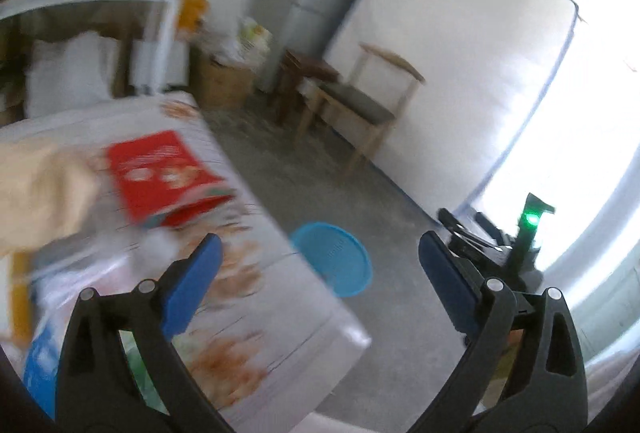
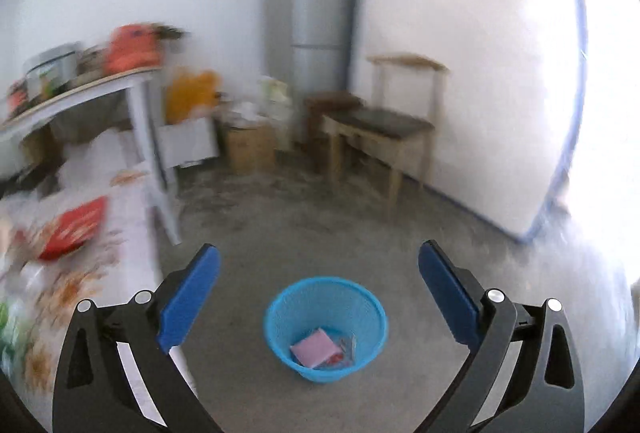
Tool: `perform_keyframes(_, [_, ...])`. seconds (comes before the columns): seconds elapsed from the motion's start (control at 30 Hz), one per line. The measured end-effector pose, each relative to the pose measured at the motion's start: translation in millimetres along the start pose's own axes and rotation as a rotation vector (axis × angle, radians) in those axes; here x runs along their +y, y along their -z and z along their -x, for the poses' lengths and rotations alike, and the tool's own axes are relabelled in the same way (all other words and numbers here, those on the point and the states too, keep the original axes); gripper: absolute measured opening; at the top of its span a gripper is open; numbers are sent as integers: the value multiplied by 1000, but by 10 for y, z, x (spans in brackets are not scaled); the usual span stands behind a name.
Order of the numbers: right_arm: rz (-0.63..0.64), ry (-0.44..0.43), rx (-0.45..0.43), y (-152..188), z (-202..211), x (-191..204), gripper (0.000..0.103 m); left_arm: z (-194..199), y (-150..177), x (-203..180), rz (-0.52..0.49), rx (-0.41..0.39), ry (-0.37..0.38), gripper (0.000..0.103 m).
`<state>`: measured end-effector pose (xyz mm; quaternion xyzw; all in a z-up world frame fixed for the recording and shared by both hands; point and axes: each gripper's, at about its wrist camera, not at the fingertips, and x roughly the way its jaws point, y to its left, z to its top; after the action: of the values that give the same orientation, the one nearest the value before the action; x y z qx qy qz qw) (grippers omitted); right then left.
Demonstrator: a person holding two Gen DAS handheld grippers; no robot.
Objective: Collect trash
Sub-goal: 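Return to the table and grasp the white-orange medicine box with the left gripper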
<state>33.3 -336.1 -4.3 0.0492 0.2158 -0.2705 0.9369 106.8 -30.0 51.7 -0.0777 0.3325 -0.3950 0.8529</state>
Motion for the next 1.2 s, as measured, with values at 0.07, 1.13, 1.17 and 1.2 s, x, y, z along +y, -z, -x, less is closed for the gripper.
perform_keyframes(0.07, [65,-48,-35,-44,145,277,97,237,146,151,9,-33,-49,95])
perform_keyframes(1.13, [259,-722,254,-210,466,3156,96,678,567,2550,319,114,-357,95])
perform_keyframes(1.17, [257,-720,257,-217,447,3151,96,604,557,2601,317,142,-335,95])
perform_keyframes(1.2, [256,-717,261,-222,427,3163,96,538,561,2652,324,171,-334,95])
